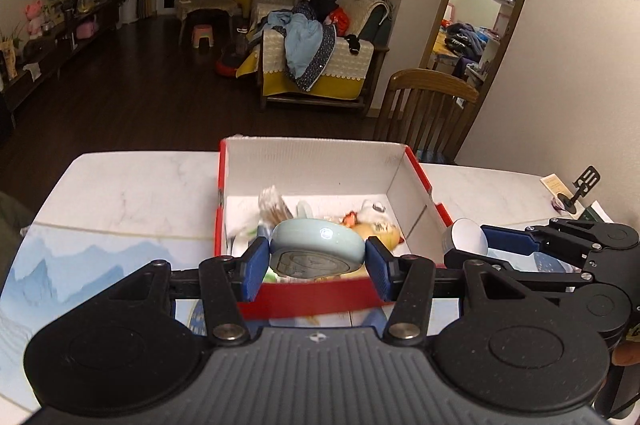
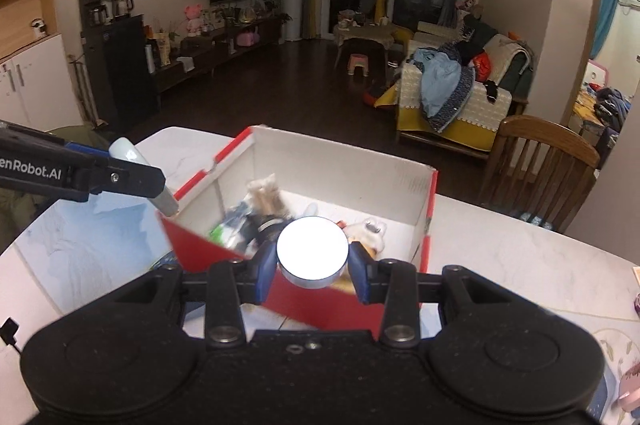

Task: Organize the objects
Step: 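Carry the tape dispenser and silver tin with both tools into the red shoebox, then lower the dispenser and tin into the box and open both tools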

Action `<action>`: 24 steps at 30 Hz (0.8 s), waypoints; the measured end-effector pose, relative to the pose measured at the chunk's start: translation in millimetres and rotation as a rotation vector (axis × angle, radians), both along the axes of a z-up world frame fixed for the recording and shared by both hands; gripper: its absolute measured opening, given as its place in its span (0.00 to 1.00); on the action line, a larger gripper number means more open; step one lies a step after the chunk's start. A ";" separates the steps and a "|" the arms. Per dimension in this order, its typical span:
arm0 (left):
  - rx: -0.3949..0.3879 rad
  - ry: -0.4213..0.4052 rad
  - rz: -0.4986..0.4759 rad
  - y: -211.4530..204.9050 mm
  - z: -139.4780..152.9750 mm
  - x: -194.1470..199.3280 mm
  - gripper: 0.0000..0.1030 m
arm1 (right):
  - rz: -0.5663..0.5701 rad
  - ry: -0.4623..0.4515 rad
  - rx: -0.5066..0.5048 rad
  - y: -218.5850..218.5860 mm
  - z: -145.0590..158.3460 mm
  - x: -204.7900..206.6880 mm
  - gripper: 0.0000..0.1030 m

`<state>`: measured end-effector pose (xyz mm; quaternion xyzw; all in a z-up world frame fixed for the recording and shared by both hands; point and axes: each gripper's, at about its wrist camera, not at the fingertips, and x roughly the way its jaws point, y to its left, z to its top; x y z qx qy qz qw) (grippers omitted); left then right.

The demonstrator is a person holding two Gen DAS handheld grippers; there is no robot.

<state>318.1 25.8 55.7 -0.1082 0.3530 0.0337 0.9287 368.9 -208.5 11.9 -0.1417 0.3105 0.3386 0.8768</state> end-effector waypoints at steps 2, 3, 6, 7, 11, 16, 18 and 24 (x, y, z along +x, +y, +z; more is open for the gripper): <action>0.021 0.006 -0.001 -0.9 -1.0 13.6 0.50 | -0.012 0.004 -0.009 3.9 -4.1 9.8 0.37; 0.026 0.009 -0.001 -0.9 -1.7 20.3 0.50 | -0.017 0.008 -0.015 6.7 -6.8 15.2 0.37; 0.040 0.023 0.002 0.6 -6.5 41.6 0.50 | -0.032 0.021 -0.037 15.2 -16.2 30.7 0.37; 0.040 0.029 0.003 1.8 -8.7 49.2 0.50 | -0.039 0.028 -0.048 18.6 -20.6 37.0 0.37; 0.027 0.059 0.010 7.0 -18.6 77.4 0.50 | -0.077 0.097 -0.068 27.2 -40.5 58.8 0.37; -0.006 0.075 0.005 11.6 -33.0 102.0 0.50 | -0.065 0.150 -0.110 35.7 -63.0 67.1 0.37; -0.006 0.077 0.000 9.8 -40.2 109.5 0.50 | -0.069 0.165 -0.130 39.7 -70.5 74.6 0.37; -0.028 0.087 -0.010 7.5 -57.7 131.4 0.50 | -0.080 0.203 -0.137 44.2 -78.1 86.9 0.37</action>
